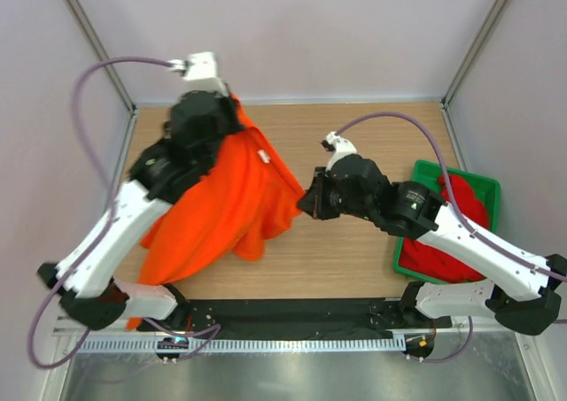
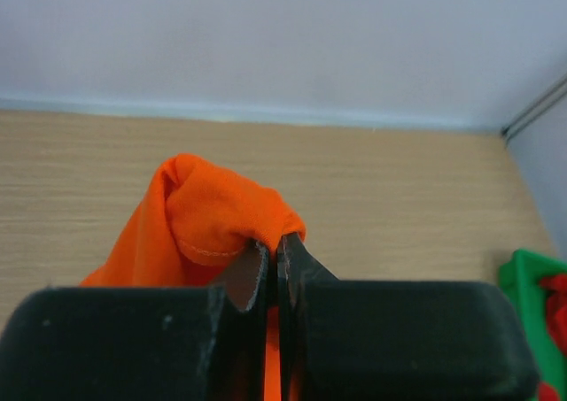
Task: Fold and stack the t-shirts
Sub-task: Flatten the tshirt out
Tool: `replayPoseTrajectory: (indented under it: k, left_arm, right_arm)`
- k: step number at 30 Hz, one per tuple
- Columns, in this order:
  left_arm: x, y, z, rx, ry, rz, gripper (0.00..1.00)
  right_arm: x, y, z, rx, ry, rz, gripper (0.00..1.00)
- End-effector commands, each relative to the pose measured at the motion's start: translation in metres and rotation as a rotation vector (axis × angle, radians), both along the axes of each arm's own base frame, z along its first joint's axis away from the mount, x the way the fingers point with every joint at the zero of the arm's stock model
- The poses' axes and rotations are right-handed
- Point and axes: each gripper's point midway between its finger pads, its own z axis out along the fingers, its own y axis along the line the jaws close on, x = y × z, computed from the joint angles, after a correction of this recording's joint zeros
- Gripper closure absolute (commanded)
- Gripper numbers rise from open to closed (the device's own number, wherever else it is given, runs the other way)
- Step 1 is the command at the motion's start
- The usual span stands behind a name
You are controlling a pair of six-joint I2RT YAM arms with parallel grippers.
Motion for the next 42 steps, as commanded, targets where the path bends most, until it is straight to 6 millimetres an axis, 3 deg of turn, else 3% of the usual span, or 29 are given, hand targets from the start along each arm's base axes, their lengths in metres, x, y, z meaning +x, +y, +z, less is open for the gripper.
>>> replayPoseTrajectory:
  k: [1,3,4,5,6,7,8,9,11,14,16,18,23,27,28,32,33,34,35,36,37,40,41,42]
  left_arm:
    - [0.054,-0.033,-0.017,-0.039,-0.049,0.021,1.0]
    - [0.082,-0.059,-0.055,-0.055,0.029,-0.015,1.0]
    - [0.103,-0.086,-0.094,-0.027,0.097,-0.062,1.0]
    - [0.113,-0.099,-0.109,-0.045,0.125,-0.08,1.0]
    - [0.122,-0.112,-0.123,-0.039,0.153,-0.104,1.0]
    - [0.137,-0.139,-0.171,-0.007,0.238,-0.167,1.0]
    - [0.146,-0.154,-0.16,-0.031,0.221,-0.202,1.0]
    - [0.152,-0.167,-0.18,-0.017,0.269,-0.231,1.0]
    - [0.171,-0.199,-0.197,-0.017,0.302,-0.307,1.0]
    - [0.188,-0.22,-0.205,-0.01,0.313,-0.341,1.0]
    - [0.196,-0.223,-0.208,0.008,0.307,-0.343,1.0]
    - [0.206,-0.222,-0.197,-0.004,0.274,-0.333,1.0]
    - [0.229,-0.183,-0.154,-0.067,0.185,-0.253,1.0]
    - [0.23,-0.151,-0.113,-0.09,0.116,-0.206,1.0]
    - [0.222,-0.144,-0.093,-0.097,0.088,-0.214,1.0]
    - [0.191,-0.122,-0.042,-0.079,0.013,-0.221,1.0]
    - [0.184,-0.116,-0.033,-0.077,-0.002,-0.214,1.0]
    - [0.166,-0.103,-0.003,-0.091,-0.052,-0.205,1.0]
    - [0.16,-0.097,-0.002,-0.08,-0.054,-0.2,1.0]
    - [0.153,-0.09,0.007,-0.07,-0.071,-0.193,1.0]
    - [0.134,-0.074,0.038,-0.084,-0.127,-0.172,1.0]
    - [0.106,-0.046,0.067,-0.085,-0.184,-0.126,1.0]
    - [0.083,-0.025,0.094,-0.109,-0.241,-0.094,1.0]
    - [0.075,-0.017,0.099,-0.112,-0.253,-0.081,1.0]
  right_arm:
    - [-0.015,-0.08,-0.1,-0.294,0.233,-0.196,0.99]
    - [-0.016,-0.109,-0.131,-0.347,0.281,-0.283,0.99]
    - [-0.016,-0.118,-0.14,-0.366,0.293,-0.307,0.99]
    - [-0.019,-0.133,-0.159,-0.419,0.316,-0.334,0.99]
    - [-0.016,-0.146,-0.165,-0.431,0.327,-0.378,0.99]
    - [-0.015,-0.154,-0.172,-0.45,0.339,-0.402,0.99]
    - [-0.016,-0.164,-0.183,-0.483,0.357,-0.413,0.99]
    - [-0.011,-0.174,-0.187,-0.481,0.38,-0.451,0.99]
    - [-0.005,-0.186,-0.193,-0.498,0.396,-0.483,0.99]
    - [0.013,-0.207,-0.197,-0.515,0.409,-0.537,0.99]
    - [0.025,-0.22,-0.198,-0.519,0.44,-0.566,0.99]
    - [0.041,-0.224,-0.193,-0.508,0.439,-0.578,0.99]
    - [0.092,-0.224,-0.176,-0.445,0.454,-0.604,0.99]
    - [0.119,-0.208,-0.154,-0.392,0.445,-0.556,0.99]
    - [0.12,-0.205,-0.15,-0.381,0.443,-0.541,0.99]
    - [0.102,-0.185,-0.125,-0.296,0.414,-0.39,0.99]
    - [0.094,-0.182,-0.11,-0.267,0.373,-0.357,0.99]
    - [0.086,-0.177,-0.1,-0.243,0.345,-0.317,0.99]
    - [0.079,-0.173,-0.09,-0.225,0.317,-0.289,0.99]
    - [0.068,-0.161,-0.078,-0.189,0.294,-0.219,0.99]
    - [0.055,-0.154,-0.057,-0.154,0.25,-0.172,0.99]
    - [0.013,-0.121,-0.02,-0.082,0.201,0.047,0.99]
    - [-0.002,-0.11,-0.01,-0.049,0.194,0.127,0.99]
    - [-0.017,-0.098,0.002,-0.01,0.194,0.202,0.99]
